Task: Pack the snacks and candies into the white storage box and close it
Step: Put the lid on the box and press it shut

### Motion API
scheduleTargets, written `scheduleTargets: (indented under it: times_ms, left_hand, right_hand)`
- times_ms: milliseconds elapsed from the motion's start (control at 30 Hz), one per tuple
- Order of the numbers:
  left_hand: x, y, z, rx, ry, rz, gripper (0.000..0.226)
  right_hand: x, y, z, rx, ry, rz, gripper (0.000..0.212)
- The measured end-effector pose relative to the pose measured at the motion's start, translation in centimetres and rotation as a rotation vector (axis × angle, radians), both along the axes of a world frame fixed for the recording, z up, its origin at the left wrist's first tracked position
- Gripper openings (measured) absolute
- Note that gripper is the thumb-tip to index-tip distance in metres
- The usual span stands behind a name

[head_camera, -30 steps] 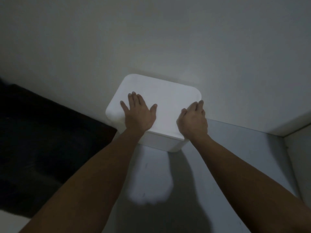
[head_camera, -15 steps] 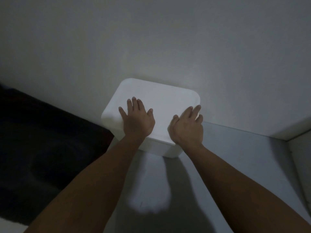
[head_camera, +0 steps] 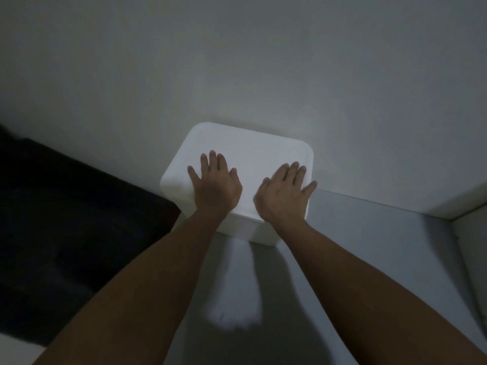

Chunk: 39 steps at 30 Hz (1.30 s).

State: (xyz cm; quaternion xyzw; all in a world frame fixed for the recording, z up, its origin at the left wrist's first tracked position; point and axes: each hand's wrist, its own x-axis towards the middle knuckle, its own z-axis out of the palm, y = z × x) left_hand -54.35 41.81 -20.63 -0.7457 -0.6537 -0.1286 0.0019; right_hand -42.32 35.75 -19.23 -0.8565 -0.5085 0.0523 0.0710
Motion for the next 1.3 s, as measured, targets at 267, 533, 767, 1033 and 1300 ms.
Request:
scheduleTargets:
  times_ms: [267,533,767,1033,1300]
  left_hand:
    - [-3.9,4.1,0.6,-0.102,-0.013,-0.128,0.065]
    - [-4.1,8.3,1.3,-0.171,0.027,-0.163,0.071]
    - [-3.2,11.5,1.2,-0.124,0.029,-0.188,0.066]
    - [-2.9,11.7,0.0,0.109,0.112,-0.182,0.053]
    - [-2.2,11.1,-0.3,0.057,0.209,-0.332,0.052]
  right_hand:
    - [2.0,0.4,0.4,0.018,0.017,0.032,0.079]
    - [3.0,4.0,0.7,0.004,0.026,-0.034,0.081]
    - [3.9,6.0,0.4,0.093,0.054,-0.059,0.081]
    - [4.0,6.5,-0.1,0.119,-0.011,-0.050,0.083]
    - [2.9,7.4,-0.3,0.046,-0.100,0.007,0.067]
